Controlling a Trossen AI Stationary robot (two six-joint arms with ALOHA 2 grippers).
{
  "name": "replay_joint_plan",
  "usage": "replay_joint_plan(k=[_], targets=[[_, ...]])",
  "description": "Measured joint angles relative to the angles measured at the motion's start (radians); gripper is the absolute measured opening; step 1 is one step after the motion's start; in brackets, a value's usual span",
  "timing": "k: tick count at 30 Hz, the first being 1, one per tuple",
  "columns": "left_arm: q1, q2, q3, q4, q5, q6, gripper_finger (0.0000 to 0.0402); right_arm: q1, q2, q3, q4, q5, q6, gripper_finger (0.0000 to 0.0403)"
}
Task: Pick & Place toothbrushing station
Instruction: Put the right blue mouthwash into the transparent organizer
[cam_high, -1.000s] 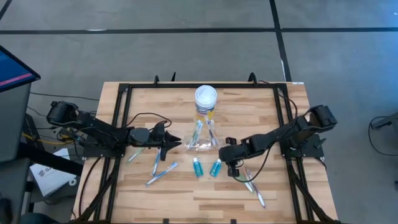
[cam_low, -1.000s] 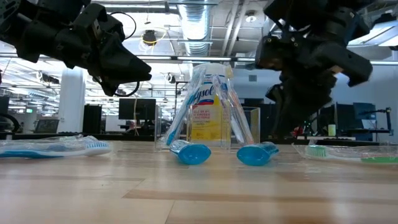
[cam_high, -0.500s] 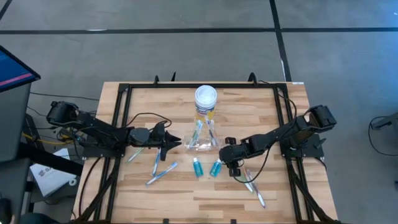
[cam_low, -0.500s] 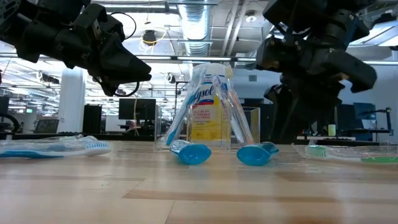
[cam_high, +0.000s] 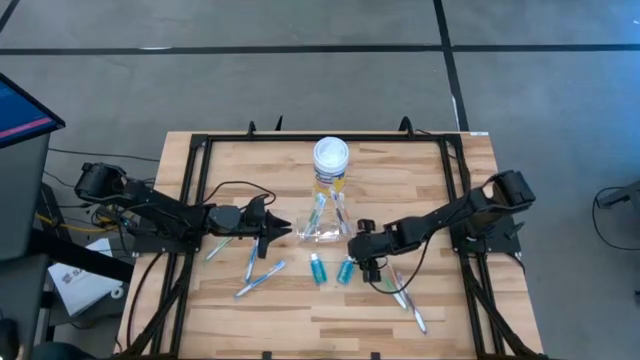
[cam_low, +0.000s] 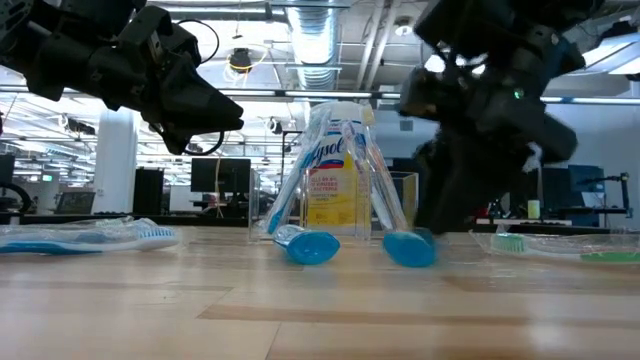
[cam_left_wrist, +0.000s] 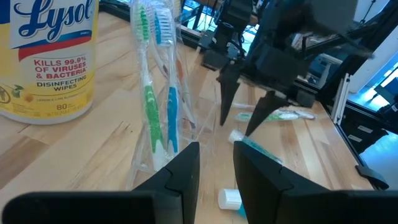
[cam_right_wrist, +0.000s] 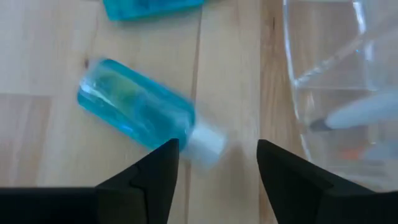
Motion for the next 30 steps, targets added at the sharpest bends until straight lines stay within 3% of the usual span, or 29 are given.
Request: replay_joint_plan(k=[11,18,22,30], targets=[[0.000,0.000,-0.002,-0.002,0.000,0.000,0.0093,0.002,0.076,0.059,-0.020,-0.003,-0.010,0.0205],[0.000,0.000,-0.002,-0.002,0.000,0.000,0.0093,0.019,0.054,0.108,-0.085,-0.005,0.089,0.0205],[0.000,0.000,-0.004,-0.002,0.000,-0.002,0.0093,0.035,0.044,0.119,-0.130,-0.033,0.215,0.0199],[0.000,0.000,-0.004,0.001,0.000,-0.047,0.0093,0.041,0.043,0.119,-0.125,-0.109,0.677,0.0193]])
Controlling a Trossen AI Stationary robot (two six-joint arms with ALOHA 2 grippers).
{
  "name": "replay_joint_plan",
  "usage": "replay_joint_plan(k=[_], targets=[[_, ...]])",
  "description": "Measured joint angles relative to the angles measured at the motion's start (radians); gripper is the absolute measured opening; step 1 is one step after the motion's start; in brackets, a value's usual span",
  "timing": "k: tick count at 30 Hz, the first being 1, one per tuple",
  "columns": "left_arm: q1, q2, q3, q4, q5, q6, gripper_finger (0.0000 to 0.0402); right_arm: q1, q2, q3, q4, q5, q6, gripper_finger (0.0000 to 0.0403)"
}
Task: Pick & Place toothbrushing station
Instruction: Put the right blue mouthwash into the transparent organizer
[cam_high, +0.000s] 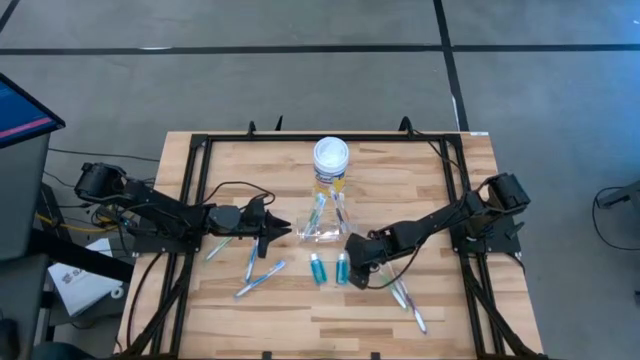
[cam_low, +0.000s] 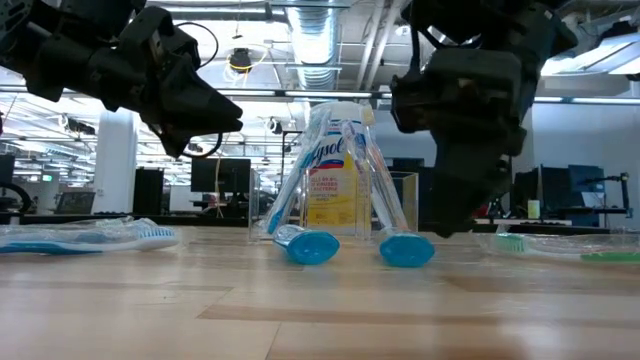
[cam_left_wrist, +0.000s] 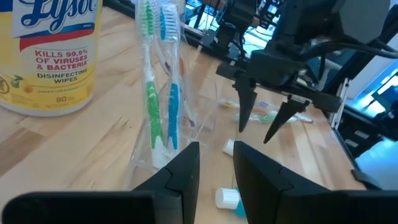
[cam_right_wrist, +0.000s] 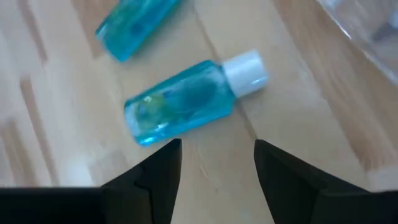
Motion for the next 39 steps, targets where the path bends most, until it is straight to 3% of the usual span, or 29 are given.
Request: replay_joint_plan(k=[8,16,26,39], targets=[[0.000,0.000,0.000,0.004,0.000,-0.033,0.0093,0.001,0.000,0.000,0.124,0.000,0.221,0.0209],[0.000,0.000,-0.001,0.004,0.010,-0.034,0.0093,-0.009,0.000,0.000,0.131,0.006,0.398,0.0223],[0.000,0.000,-0.001,0.003,0.011,-0.033,0.0093,0.016,0.041,-0.003,0.104,0.042,0.495,0.0224],[0.000,0.000,-0.002,-0.004,0.012,-0.033,0.0093,0.011,0.117,0.002,0.222,0.002,0.518,0.0224]])
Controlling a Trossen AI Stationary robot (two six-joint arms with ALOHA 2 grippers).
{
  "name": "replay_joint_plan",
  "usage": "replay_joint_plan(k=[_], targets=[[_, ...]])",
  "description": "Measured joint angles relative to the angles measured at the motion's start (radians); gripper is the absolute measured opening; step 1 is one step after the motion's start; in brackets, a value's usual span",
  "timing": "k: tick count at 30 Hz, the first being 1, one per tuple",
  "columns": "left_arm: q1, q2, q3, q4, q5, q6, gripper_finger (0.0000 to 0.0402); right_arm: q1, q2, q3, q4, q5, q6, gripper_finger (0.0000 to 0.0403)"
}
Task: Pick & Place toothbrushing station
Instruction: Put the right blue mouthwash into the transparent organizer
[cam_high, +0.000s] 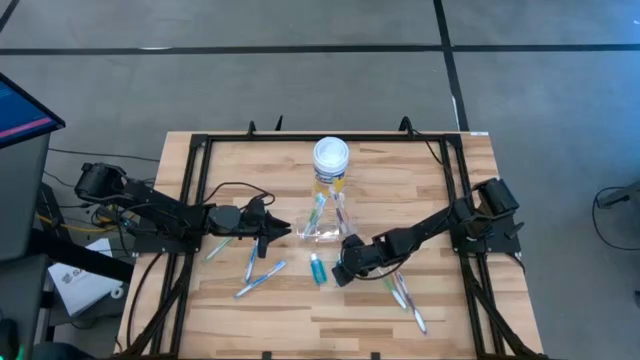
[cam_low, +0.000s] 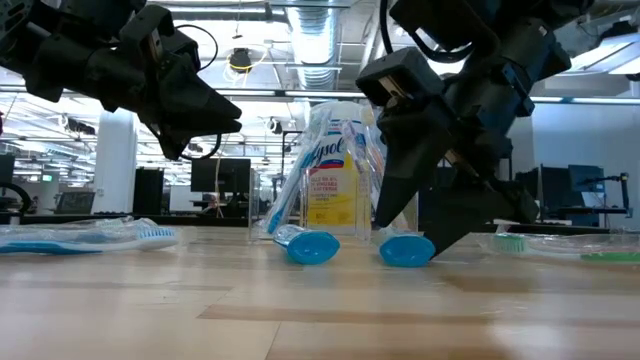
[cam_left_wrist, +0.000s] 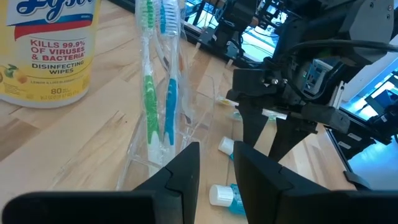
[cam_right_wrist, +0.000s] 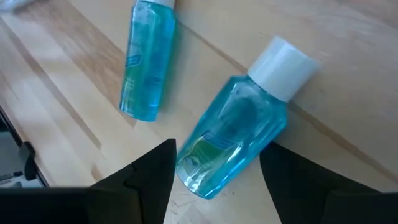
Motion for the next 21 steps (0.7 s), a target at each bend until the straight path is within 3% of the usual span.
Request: replay_joint_plan(k=[11,21], targets=[[0.000,0.000,0.000,-0.001,0.000,0.000,0.0093,-0.006,0.004,0.001,-0.011,-0.001,0.019,0.0214],[0.000,0.000,0.000,-0.002,0.000,-0.001,0.0093,-0.006,0.010,-0.001,-0.028,0.012,0.036,0.0133]])
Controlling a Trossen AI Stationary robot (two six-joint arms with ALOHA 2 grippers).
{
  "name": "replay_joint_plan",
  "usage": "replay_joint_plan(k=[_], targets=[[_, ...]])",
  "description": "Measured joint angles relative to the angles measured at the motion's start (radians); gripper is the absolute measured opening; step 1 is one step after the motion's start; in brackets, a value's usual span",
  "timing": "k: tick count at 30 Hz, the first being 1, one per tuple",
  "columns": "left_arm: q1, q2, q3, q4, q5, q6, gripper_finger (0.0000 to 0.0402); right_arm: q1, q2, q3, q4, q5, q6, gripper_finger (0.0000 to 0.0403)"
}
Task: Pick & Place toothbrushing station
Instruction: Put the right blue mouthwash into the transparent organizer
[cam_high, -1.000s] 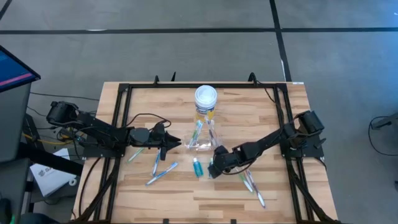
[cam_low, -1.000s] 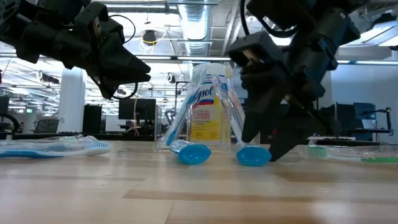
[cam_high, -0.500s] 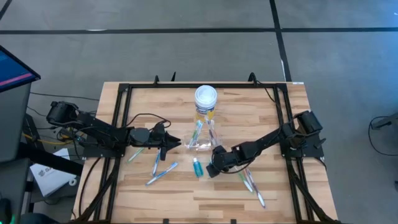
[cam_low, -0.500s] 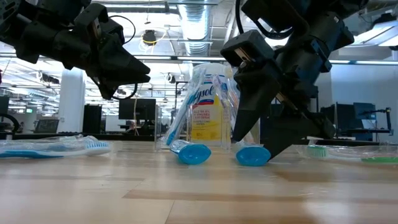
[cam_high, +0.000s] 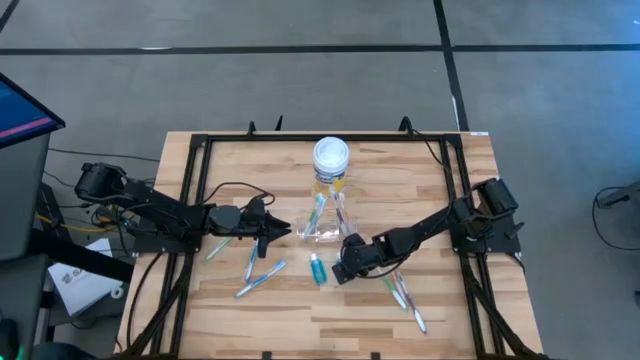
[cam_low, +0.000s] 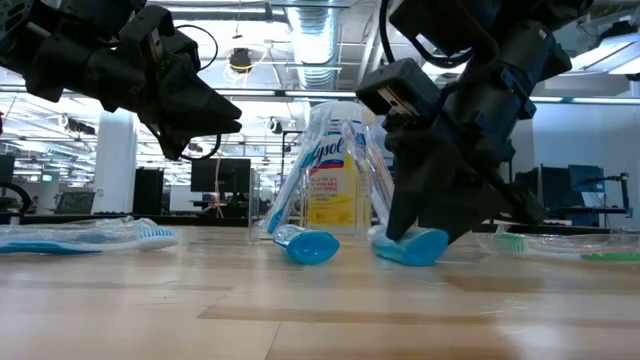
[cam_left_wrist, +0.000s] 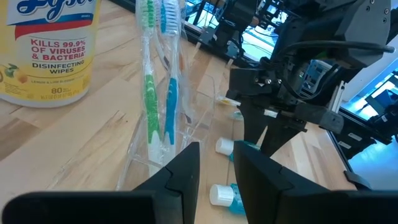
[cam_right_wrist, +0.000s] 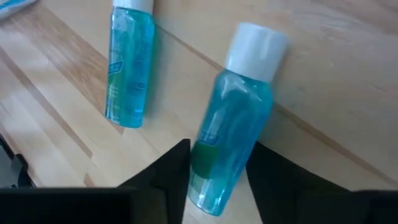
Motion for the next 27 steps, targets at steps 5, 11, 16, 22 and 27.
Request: replay_joint_plan(k=[5,11,16,22,27], targets=[[0.000,0.000,0.000,0.000,0.000,0.000,0.0093,0.000,0.004,0.001,0.017,0.000,-0.018,0.0085],[0.000,0.000,0.000,0.000,0.000,0.000,0.0093,0.000,0.004,0.001,0.035,-0.002,-0.049,0.0062],[0.000,0.000,0.000,-0.001,0.000,0.000,0.0093,0.000,-0.003,0.001,0.035,-0.005,-0.065,0.0066],[0.000,0.000,0.000,0.000,0.000,0.000,0.0093,0.000,-0.017,-0.004,0.044,-0.008,-0.104,0.0066],[-0.008,0.000,0.000,0.001,0.000,0.000,0.0093,0.000,-0.033,-0.005,0.069,-0.005,-0.135,0.0066]])
